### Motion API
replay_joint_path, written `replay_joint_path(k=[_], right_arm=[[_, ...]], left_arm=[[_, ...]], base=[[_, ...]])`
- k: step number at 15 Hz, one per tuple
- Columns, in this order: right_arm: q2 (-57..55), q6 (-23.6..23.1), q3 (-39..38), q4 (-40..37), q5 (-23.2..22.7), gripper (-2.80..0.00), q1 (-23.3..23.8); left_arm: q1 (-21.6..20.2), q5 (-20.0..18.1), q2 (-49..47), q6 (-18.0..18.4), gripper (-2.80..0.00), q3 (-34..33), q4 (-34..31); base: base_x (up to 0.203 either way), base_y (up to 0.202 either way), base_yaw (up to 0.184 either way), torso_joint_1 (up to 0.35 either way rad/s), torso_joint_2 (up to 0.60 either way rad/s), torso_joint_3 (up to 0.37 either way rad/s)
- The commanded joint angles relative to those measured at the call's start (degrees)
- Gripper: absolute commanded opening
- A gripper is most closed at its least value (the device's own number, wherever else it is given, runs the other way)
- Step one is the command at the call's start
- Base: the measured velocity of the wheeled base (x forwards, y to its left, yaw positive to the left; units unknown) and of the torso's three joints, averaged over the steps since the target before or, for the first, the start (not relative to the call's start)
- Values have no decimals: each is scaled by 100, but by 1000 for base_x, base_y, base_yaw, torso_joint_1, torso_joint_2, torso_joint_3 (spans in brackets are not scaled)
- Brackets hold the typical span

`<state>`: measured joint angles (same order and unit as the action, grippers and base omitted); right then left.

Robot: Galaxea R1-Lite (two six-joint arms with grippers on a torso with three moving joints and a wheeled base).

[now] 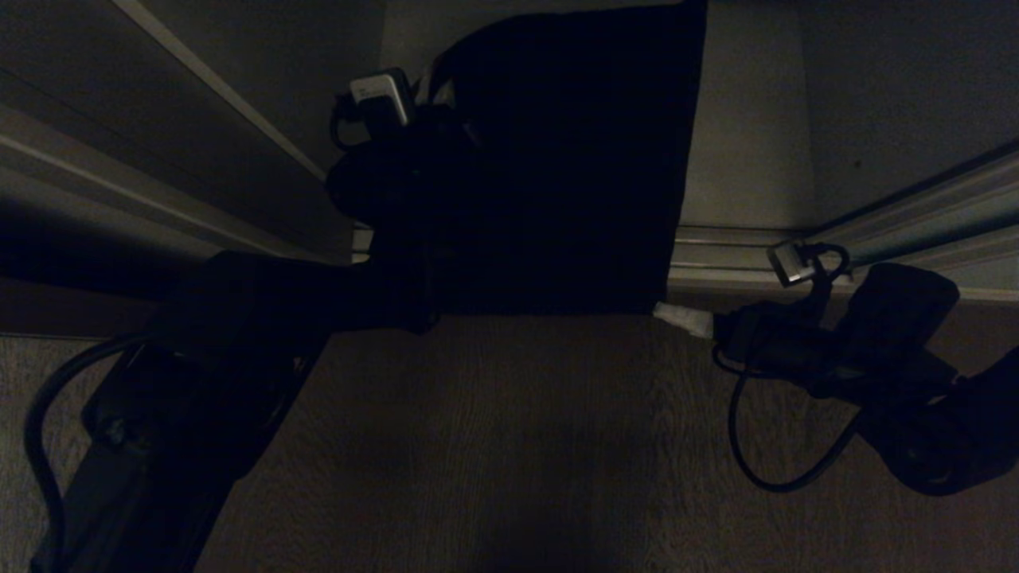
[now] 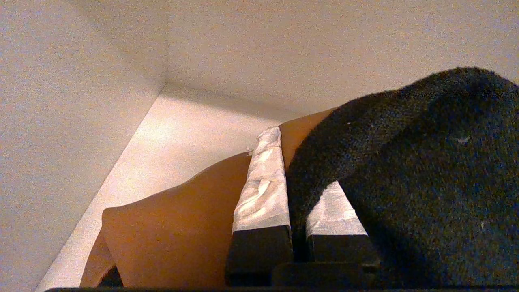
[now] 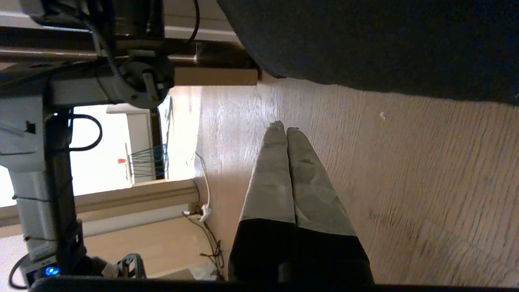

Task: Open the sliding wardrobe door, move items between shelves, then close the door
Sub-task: Place the pillow on the lower shelf

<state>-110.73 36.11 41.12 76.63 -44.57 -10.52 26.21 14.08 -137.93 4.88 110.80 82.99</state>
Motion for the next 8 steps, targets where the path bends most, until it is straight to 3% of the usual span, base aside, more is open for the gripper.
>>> replay_joint_path(k=[1,8], right_arm=[[-5,10,-65,46,-61,-280,-3],[-37,10,-192,203,-228,-280,-3]], left_arm=[[-9,24,-155,5,-280,-6,53],[-2,156,-191,488,-280,-6,209]], base=[[0,0,0,0,0,0],[0,0,0,0,0,0]])
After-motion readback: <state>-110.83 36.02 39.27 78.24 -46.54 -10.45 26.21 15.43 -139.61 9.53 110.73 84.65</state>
